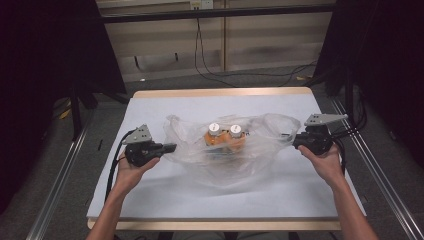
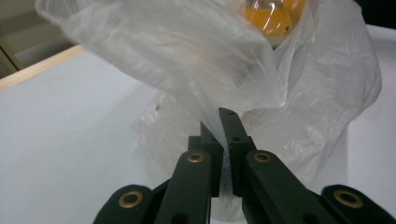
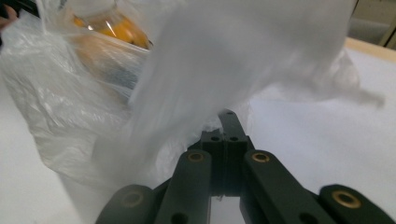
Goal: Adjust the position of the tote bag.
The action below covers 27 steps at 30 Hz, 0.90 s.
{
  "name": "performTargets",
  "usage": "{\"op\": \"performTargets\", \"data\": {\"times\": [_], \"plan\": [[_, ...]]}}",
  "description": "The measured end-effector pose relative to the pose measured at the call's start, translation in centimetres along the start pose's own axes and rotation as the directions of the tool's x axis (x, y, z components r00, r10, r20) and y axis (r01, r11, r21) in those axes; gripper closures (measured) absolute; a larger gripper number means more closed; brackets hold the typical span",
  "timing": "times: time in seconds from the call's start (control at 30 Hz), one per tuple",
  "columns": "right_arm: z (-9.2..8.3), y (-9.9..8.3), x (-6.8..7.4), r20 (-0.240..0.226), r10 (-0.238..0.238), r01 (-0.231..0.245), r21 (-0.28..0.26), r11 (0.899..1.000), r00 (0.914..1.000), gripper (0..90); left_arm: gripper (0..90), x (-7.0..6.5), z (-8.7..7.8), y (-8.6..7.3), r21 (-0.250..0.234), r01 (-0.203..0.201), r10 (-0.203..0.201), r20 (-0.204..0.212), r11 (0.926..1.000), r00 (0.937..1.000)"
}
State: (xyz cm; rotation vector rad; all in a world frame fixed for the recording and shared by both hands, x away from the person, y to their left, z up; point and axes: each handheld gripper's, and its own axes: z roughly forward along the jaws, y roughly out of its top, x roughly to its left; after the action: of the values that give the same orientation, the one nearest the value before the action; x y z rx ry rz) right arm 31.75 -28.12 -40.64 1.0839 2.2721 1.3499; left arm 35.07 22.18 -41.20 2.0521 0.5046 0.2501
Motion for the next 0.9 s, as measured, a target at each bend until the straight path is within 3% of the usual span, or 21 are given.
{"op": "performTargets", "data": {"times": [0.1, 0.3, 0.43, 0.6, 0.77, 0.87, 0.9], "plan": [[0.4, -0.3, -0.2, 0.003, 0.016, -0.016, 0.027, 1.0, 0.9999, 90.0, 90.0, 0.0, 0.5, -0.3, 0.041, -0.011, 0.011, 0.002, 0.9991, 0.9999], [0.9, -0.9, -0.5, -0.003, 0.034, -0.034, 0.059, 0.998, 0.9994, 90.0, 90.0, 0.0, 1.1, -0.7, 0.072, -0.01, 0.009, 0.007, 0.9974, 0.9999], [1.8, -1.6, -0.5, -0.002, 0.039, -0.039, 0.098, 0.994, 0.9992, 90.0, 90.0, 0.1, 1.6, -1.1, 0.132, -0.026, 0.026, -0.005, 0.9909, 0.9996], [2.6, -2.1, -0.6, -0.001, 0.041, -0.041, 0.124, 0.991, 0.9992, 90.0, 90.0, 0.3, 2.0, -1.5, 0.142, -0.01, 0.011, -0.001, 0.9898, 0.9999], [3.1, -2.4, -0.6, 0.004, 0.039, -0.039, 0.135, 0.99, 0.9992, 90.0, 90.0, 0.6, 2.6, -2.1, 0.16, 0.005, -0.001, -0.023, 0.9871, 0.9997], [4.1, -2.9, -0.6, 0.037, 0.045, -0.05, 0.137, 0.989, 0.9983, 90.0, 90.0, 0.8, 3.4, -2.3, 0.178, 0.0, 0.008, -0.045, 0.9839, 0.999], [4.3, -2.9, -0.7, 0.038, 0.045, -0.049, 0.143, 0.989, 0.9983, 90.0, 90.0, 0.9, 3.7, -2.3, 0.203, -0.004, 0.014, -0.044, 0.9792, 0.9989]]}}
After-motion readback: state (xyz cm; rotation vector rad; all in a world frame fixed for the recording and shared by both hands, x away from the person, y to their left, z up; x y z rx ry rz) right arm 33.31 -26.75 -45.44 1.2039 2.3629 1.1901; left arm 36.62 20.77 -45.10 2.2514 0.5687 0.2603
